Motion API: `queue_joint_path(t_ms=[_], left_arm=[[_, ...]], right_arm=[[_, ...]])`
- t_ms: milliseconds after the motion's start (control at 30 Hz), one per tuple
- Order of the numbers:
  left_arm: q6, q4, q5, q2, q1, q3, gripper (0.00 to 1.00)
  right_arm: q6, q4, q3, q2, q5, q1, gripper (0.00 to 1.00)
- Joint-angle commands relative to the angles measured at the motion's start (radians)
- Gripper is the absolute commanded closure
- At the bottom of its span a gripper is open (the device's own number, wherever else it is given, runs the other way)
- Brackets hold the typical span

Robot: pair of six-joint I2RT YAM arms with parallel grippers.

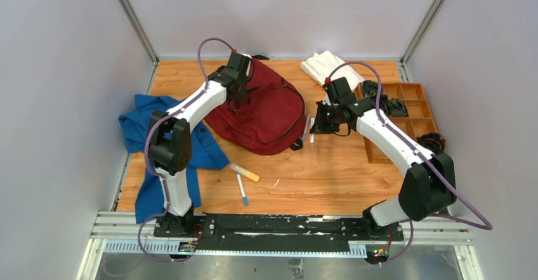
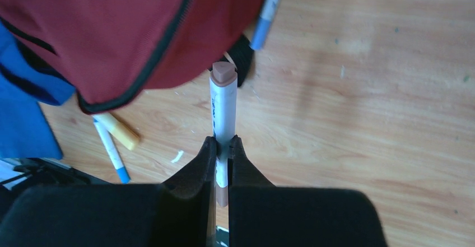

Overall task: Pack the student bag
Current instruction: Place the stationery in the student bag.

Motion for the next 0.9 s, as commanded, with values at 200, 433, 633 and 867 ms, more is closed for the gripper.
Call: queue_joint_path(t_ms=[200, 433, 633, 867], left_arm=[[-0.056, 0.120, 0.147, -0.071, 0.032, -0.022, 1.00], [-0.075, 0.136, 0.214, -0.127, 0.039, -0.024, 1.00], [-0.082, 0.153, 0.266, -0.129, 0.054, -0.043, 1.00], [-0.090, 0.168, 0.329, -0.149, 0.065, -0.086, 1.00]], right_arm=[[0.106, 0.201, 0.212, 0.151, -0.134, 0.027, 1.00], [0.148, 0.277, 0.464, 0.389, -0.212, 0.103, 1.00], [0.199, 0.343, 0.587, 0.544, -0.277, 0.133, 1.00], [0.249, 0.375, 0.714, 0.701, -0.290, 0.181, 1.00]])
